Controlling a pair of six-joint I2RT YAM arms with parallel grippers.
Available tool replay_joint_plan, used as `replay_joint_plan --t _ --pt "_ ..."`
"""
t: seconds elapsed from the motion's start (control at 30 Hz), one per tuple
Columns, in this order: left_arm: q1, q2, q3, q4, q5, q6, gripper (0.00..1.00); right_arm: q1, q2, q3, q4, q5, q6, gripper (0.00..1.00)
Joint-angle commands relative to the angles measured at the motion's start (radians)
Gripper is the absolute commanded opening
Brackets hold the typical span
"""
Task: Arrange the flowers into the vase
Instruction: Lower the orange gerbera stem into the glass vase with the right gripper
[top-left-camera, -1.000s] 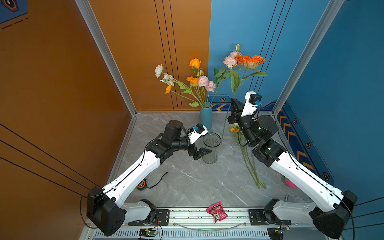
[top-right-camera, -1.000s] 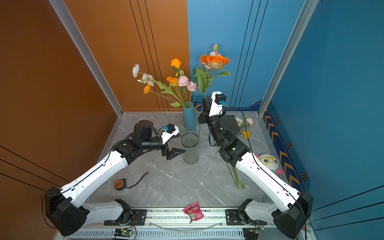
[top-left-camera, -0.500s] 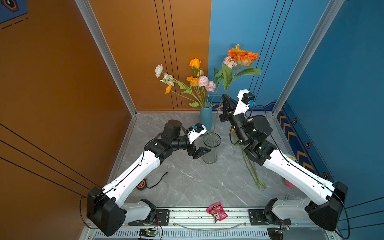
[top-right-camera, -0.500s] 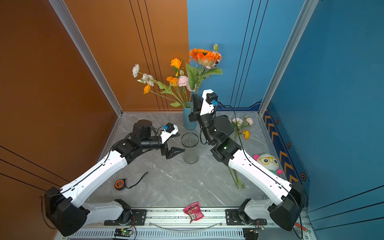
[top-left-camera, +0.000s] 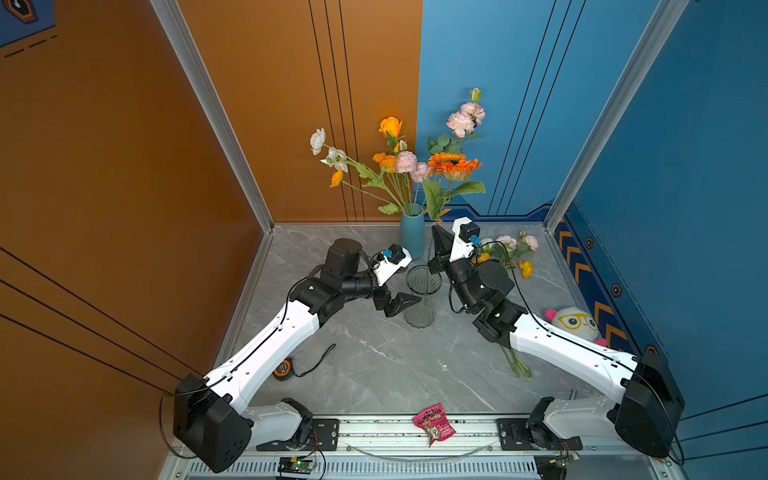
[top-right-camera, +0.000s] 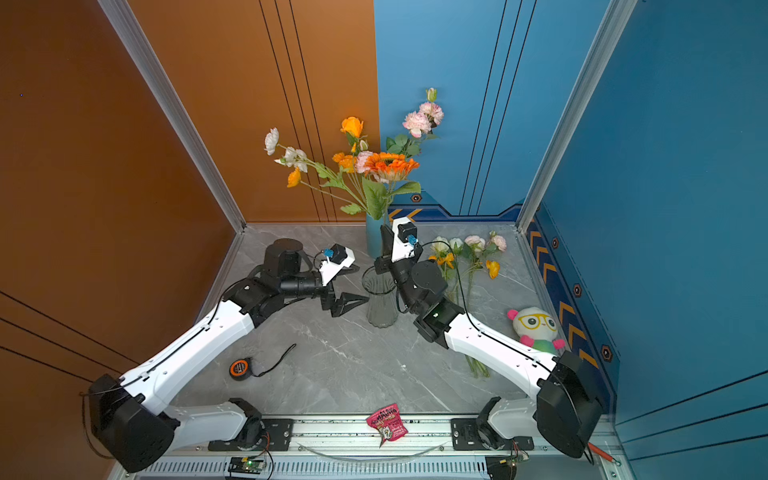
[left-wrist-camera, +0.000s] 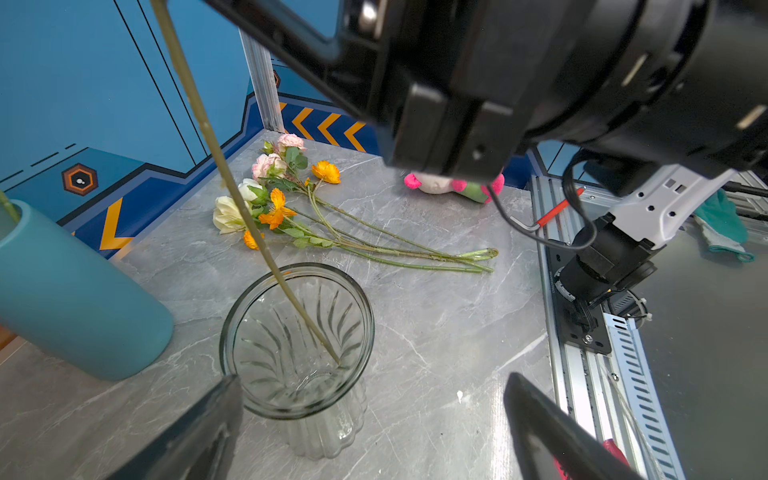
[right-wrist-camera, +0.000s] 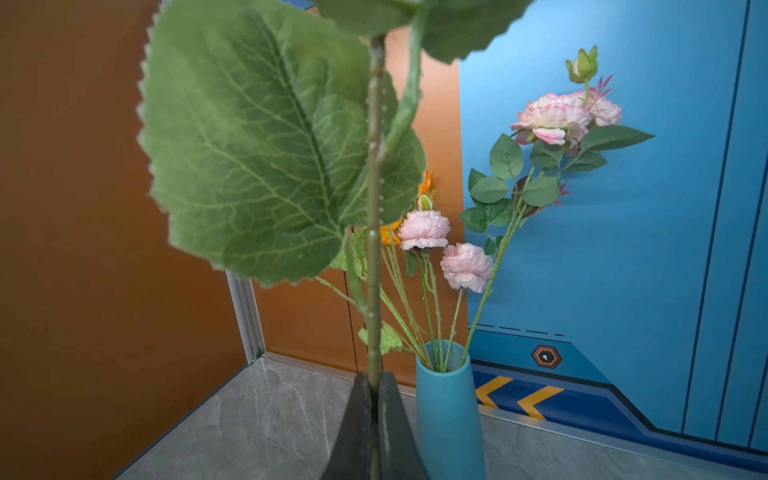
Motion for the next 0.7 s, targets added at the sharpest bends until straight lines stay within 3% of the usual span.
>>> replay_joint_plan --t 0.0,0.33,0.67 --pt "0.010 -0.019 -0.010 0.020 0.024 -0.006 0.98 0.004 -0.024 -0.048 0.056 0.029 0.052 0.03" --pt "0.015 -0.012 -0.008 0.021 0.029 -0.010 0.98 0.021 0.008 -0.131 0.093 0.040 0.149 0.04" --pt "0.015 -0.010 -0.008 0.022 0.032 -0.010 0.98 0.053 0.044 -0.163 0.102 0.070 0.168 0.06"
